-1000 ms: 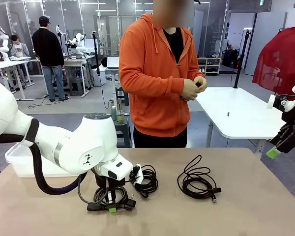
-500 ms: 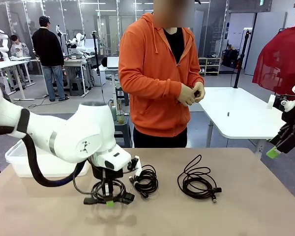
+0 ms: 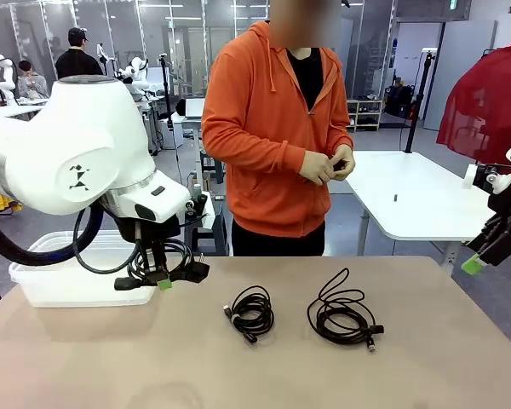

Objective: Organize and store the cables.
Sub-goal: Place the Power Cable into the Organizing box.

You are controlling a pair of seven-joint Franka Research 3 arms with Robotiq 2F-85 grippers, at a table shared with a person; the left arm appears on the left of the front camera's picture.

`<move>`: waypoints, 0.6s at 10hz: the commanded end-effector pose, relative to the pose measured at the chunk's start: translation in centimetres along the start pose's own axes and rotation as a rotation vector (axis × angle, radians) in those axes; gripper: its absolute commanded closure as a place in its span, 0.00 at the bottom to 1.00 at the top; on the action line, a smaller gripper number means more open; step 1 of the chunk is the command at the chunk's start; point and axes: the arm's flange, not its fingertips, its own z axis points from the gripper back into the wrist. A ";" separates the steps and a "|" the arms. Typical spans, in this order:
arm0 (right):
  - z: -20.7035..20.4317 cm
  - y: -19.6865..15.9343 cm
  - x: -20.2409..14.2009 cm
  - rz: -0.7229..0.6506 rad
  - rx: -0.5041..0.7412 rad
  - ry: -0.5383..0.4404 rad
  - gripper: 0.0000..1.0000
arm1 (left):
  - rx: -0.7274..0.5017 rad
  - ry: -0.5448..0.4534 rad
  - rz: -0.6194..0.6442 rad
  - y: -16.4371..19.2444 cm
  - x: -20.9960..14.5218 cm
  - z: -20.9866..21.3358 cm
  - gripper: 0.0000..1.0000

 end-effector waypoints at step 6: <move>0.2 -0.2 0.2 0.001 0.009 0.001 0.00 | 0.000 0.000 0.000 0.0 0.0 0.0 0.90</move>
